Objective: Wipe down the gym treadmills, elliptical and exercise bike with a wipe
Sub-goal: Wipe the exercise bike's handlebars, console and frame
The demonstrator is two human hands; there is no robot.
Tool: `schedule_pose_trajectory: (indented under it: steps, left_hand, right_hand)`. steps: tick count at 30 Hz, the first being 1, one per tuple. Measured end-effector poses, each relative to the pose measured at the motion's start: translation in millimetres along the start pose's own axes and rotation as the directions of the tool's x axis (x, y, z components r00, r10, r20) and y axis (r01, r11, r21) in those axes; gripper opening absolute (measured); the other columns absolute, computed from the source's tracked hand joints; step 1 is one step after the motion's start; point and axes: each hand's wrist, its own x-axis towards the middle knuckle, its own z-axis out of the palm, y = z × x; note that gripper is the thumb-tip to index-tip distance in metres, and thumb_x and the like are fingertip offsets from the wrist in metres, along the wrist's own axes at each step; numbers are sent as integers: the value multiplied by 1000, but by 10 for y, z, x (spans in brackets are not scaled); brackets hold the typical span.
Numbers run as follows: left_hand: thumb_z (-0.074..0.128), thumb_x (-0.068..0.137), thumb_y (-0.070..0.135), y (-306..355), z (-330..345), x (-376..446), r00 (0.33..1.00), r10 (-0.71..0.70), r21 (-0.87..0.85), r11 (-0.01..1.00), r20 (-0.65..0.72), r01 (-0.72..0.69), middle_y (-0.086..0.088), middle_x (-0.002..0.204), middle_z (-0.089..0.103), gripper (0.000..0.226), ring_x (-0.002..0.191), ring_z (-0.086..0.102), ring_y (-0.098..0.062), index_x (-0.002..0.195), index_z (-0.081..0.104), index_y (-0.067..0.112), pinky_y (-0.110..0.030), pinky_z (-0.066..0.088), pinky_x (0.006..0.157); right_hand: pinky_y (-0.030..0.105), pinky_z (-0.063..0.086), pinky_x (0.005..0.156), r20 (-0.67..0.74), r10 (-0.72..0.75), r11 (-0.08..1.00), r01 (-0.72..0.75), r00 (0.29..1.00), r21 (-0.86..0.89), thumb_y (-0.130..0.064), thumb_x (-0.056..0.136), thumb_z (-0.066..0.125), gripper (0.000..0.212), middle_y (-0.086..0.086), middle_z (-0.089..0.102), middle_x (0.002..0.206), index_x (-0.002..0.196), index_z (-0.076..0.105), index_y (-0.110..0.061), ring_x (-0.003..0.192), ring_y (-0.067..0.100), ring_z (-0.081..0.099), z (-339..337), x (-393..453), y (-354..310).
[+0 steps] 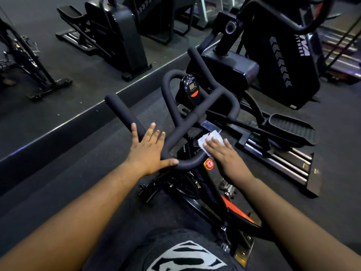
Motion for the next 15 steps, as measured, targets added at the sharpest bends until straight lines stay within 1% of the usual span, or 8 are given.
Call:
schedule_pose_trajectory:
  steps: [2,5,7,9,10,11,13,15]
  left_hand:
    - [9,76,96,87,-12,32,999,-28,-7,1000,-28,28,-5,171,6,120,156,-17,-22,163,2,15,-76,-26,105]
    - [8,76,96,247,16,82,999,-32,-43,999,-41,30,-9,171,3,123,157,-12,-24,162,-3,10,-73,-20,111]
    - [7,73,99,279,54,96,999,-25,-68,997,-45,22,-11,171,2,129,157,-11,-26,162,-5,6,-67,-19,116]
    - [8,71,101,263,87,96,998,-8,-71,997,-56,4,-10,171,0,132,157,-10,-26,161,-7,7,-64,-19,118]
    - [10,71,101,253,100,89,999,2,-70,998,-52,-5,-10,172,-1,132,157,-10,-25,161,-8,7,-63,-19,118]
    - [11,70,101,240,102,76,999,9,-70,997,-49,-12,-9,172,-1,132,157,-10,-25,161,-9,8,-62,-20,119]
    - [12,68,100,242,94,70,999,8,-70,998,-52,-11,-8,172,0,132,158,-8,-24,161,-9,9,-60,-21,119]
    - [12,68,100,258,90,73,999,0,-69,998,-52,-4,-8,172,2,132,158,-7,-24,161,-9,9,-60,-21,119]
  right_hand:
    - [59,20,122,11,31,999,-31,999,30,-15,95,33,58,5,40,159,152,45,-15,150,22,26,-12,89,2]
    - [55,16,123,2,-68,996,68,998,63,-13,96,43,53,6,47,154,148,50,-14,148,23,33,158,62,-331]
    - [52,20,123,-23,-140,990,140,990,1,-34,103,42,50,6,48,154,148,49,-12,148,24,35,302,-51,-558]
    - [53,23,122,-3,-158,980,157,987,-124,-64,101,34,72,5,44,157,153,42,-14,149,24,34,335,-105,-531]
    - [55,21,122,-8,-140,973,136,990,-188,-73,97,29,82,5,43,157,155,38,-15,149,25,34,321,-86,-432]
    - [58,20,120,-26,-101,969,92,995,-230,-79,93,25,90,7,44,157,155,36,-15,148,25,36,299,-48,-316]
    - [63,18,118,-43,-34,961,20,998,-277,-86,86,21,99,9,49,153,151,43,-15,146,27,40,208,58,-98]
    - [64,17,118,4,-35,956,35,999,-291,-87,84,23,100,10,55,145,143,54,-13,143,29,44,152,138,-22]
